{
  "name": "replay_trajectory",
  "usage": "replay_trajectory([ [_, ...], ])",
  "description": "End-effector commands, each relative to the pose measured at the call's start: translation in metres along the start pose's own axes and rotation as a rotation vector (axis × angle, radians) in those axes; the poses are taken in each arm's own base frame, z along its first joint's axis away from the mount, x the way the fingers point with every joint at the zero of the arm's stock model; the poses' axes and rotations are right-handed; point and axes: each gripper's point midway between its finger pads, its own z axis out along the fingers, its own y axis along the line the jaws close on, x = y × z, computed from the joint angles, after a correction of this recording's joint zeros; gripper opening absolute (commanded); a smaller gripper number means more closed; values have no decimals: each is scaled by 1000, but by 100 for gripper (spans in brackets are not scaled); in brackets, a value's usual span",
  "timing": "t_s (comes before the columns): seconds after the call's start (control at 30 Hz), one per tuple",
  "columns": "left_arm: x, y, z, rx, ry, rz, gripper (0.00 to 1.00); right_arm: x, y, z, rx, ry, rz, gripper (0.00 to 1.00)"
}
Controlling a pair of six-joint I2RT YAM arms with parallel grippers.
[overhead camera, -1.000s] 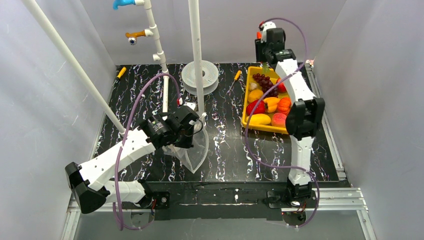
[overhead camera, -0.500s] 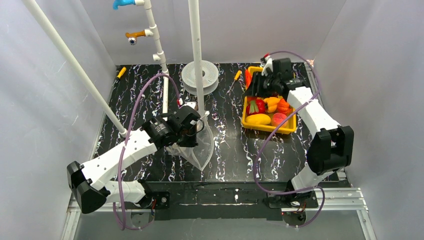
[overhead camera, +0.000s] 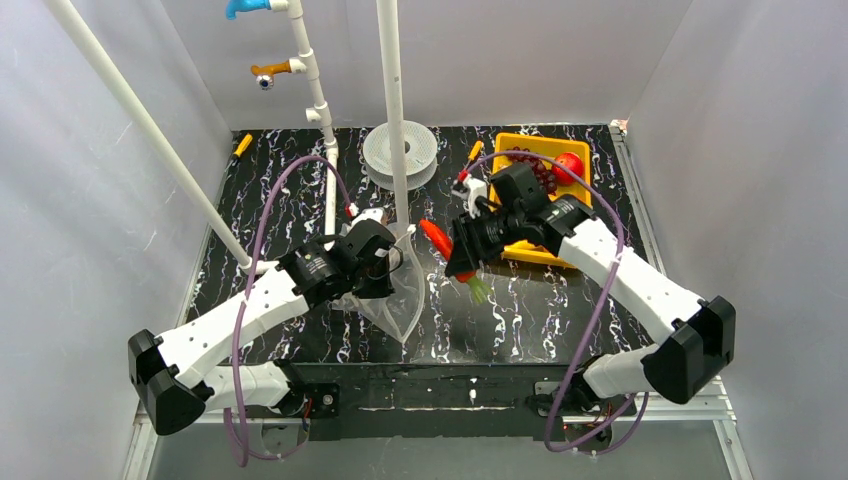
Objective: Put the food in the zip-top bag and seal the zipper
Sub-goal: Place the fake vegetable in the zipper food storage bag.
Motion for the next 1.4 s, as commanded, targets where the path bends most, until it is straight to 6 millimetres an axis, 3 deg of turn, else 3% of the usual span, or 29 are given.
replay_trajectory([
  [0.0,-10,3,-7,2,-55,-12,0,28,26,-9,-51,61,-27,1],
  [0.17,-16,-4,-11,24,-67,-11,0,41,51,-11,-76,105,-58,3],
  [0.43,-25,-16,-26,95,-96,-22,0,41,71,13,-38,180,-46,6],
  [0.7,-15,-18,-34,150,-71,-36,0,22,62,39,47,137,62,12],
  [1.03,-7,-29,-38,223,-36,-56,0,-17,104,46,-87,6,166,23],
  [1.37,-5,-37,-50,296,-34,-59,0,-32,110,42,-77,-48,175,43],
])
